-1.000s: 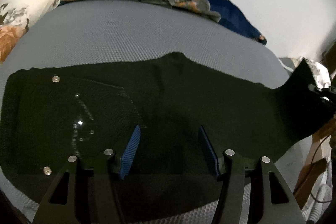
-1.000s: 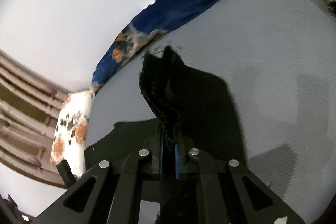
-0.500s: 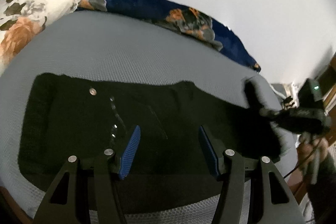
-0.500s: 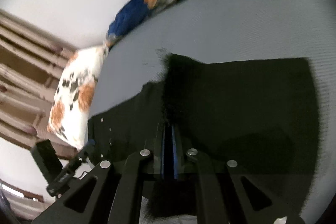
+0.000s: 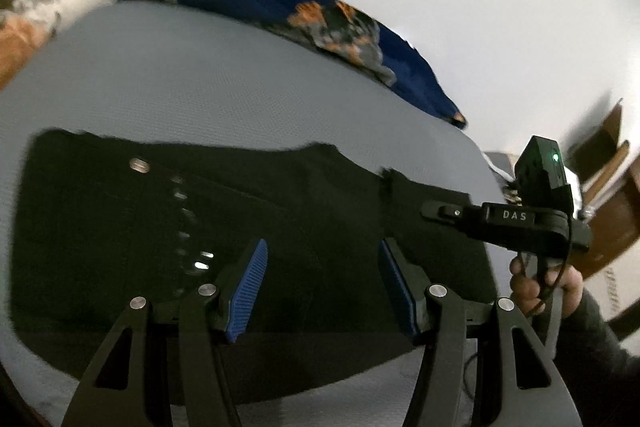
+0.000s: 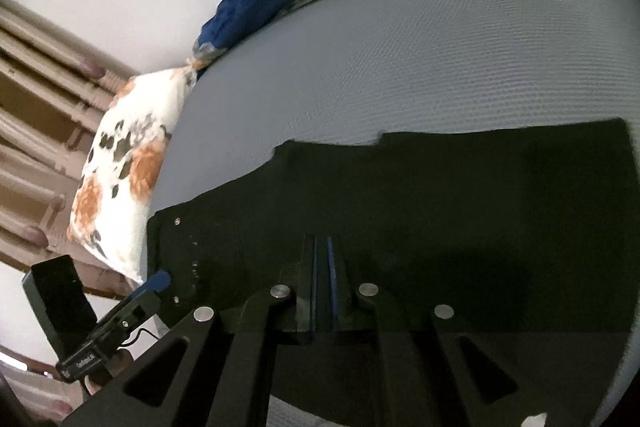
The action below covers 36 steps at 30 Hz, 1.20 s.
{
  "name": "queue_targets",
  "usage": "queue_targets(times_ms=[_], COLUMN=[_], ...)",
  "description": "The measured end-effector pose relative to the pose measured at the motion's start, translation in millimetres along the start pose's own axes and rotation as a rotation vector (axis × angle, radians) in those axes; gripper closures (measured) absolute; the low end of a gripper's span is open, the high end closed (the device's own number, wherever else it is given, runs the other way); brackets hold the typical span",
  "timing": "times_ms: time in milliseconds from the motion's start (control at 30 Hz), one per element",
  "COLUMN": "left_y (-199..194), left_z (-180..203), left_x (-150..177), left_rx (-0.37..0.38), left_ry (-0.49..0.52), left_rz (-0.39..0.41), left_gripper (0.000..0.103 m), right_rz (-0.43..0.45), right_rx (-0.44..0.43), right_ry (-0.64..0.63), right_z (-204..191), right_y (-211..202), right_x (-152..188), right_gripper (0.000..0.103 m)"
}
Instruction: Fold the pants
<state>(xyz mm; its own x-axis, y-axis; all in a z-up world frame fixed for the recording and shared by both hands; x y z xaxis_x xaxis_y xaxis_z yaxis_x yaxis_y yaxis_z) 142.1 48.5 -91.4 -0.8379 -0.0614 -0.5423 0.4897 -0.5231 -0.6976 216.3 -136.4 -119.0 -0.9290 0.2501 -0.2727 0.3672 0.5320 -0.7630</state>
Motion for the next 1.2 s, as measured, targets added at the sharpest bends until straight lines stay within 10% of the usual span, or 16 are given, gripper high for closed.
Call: queue_targets(times_ms=[333,600,1033,1200], left_y=[85.0,136.6,175.3,189.2], left_z=[63.9,74.4,112.1,125.1], left_x=[14.5,26.2,10.3,22.7], left_rx=[0.274,0.298,0.356,0.387], left_ry=[-0.07,-0.132,-0.109,-0.107], left_rz=[-0.265,-0.433,-0.473,-0.488], left_gripper=[0.045,0.047,0.047,0.085], right_rz=[0.133,0.199,0.217,0.218], right_rx=[0.065,0.069,0.041,0.04], right_ry=[0.167,0.247,0.331,0.335], right_z=[77.6,115.3,150.7,159.8], right_y=[-64.9,-93.7,-93.7,-93.9], right_x=[16.7,20.3,9.1,5.8], right_gripper=[0.078,0.073,0.07,0.068])
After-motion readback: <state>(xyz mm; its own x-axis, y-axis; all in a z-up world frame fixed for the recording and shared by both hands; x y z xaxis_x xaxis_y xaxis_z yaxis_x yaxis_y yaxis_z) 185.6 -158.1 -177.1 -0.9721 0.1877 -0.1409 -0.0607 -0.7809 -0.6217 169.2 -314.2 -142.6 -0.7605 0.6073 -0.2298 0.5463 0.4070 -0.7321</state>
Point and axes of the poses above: each gripper's, at about its wrist camera, not at the fingertips, and y roughly the way its jaws point, z to its right, x to its underside, the point moved 9 cm from there along y, roughly the way its jaws point, and after that the axes turned 5 degrees about y, right-handed, at the moved point
